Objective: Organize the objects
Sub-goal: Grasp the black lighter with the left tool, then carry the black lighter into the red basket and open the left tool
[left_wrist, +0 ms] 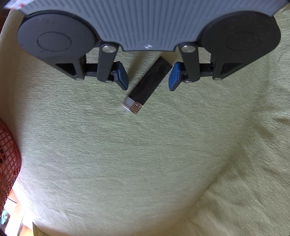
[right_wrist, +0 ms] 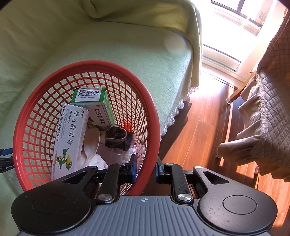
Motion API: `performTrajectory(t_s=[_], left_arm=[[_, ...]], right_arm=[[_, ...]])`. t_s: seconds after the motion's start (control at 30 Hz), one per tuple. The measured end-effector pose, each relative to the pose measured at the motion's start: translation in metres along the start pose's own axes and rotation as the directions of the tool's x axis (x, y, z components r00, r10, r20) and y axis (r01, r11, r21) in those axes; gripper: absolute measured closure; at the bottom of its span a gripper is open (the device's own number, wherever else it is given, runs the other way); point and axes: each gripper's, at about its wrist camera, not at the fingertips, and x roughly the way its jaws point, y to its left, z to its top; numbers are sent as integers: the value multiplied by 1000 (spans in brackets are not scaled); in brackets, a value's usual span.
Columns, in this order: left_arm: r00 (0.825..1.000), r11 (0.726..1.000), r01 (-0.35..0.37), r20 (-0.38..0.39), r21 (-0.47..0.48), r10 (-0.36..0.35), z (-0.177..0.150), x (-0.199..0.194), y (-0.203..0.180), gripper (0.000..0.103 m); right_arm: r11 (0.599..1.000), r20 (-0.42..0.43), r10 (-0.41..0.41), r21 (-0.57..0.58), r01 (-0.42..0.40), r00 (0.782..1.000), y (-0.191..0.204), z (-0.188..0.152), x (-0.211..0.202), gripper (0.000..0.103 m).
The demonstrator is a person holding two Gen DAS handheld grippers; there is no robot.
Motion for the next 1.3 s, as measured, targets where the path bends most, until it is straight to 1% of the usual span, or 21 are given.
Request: performTrajectory(t_s=[0.13,0.17,0.23,0.33,0.4,0.5,0.6,0.7,0.83,0.93,1.13,1.3], left_arm=[[999,1000,25,-21,4,-25,5,5,3,61],[999,999,34,-25,-2,-34,6,5,3,63],[997,998,65,-38,-20,-66,8,5,4,78],[996,997,68,-62,-23,-69,9,4,-3,85],[994,997,74,-77,-28,-76,9,3,-9,85],[995,999,48,-85,-18,-49,11,4,-15,85],[994,998,46,-97,-35,-49,15,7,-14,85],[993,999,40,-106,-32,-43,17,7,-15,85],[994,999,20,-110,-25,-23,18,7,-19,85],[994,999,13,-109,-37,-17,18,5,-20,86],[995,995,53,-81,-80,-59,19,-12,-25,86],[993,987,105,-41,-123,-111,23,-44,-38,86]], right_arm=[[1000,0,0,0,0,1000,0,0,0,88],[1000,0,-1,0,1,1000,0,0,0,88],[1000,0,0,2,0,1000,-1,0,0,88],[1000,-2,1,4,-1,1000,-2,0,0,88],[1000,-2,1,4,-1,1000,-3,0,0,88],[1000,-3,2,4,-2,1000,-3,0,1,88],[1000,-2,3,5,-3,1000,-3,-1,1,88],[1000,-3,4,7,-4,1000,-3,-1,1,88],[1000,-2,8,8,-8,1000,-4,-2,0,88],[1000,-1,11,10,-11,1000,-4,-1,1,88],[1000,2,17,14,-17,1000,-4,-1,1,88],[999,4,32,20,-32,999,-4,-1,1,88]])
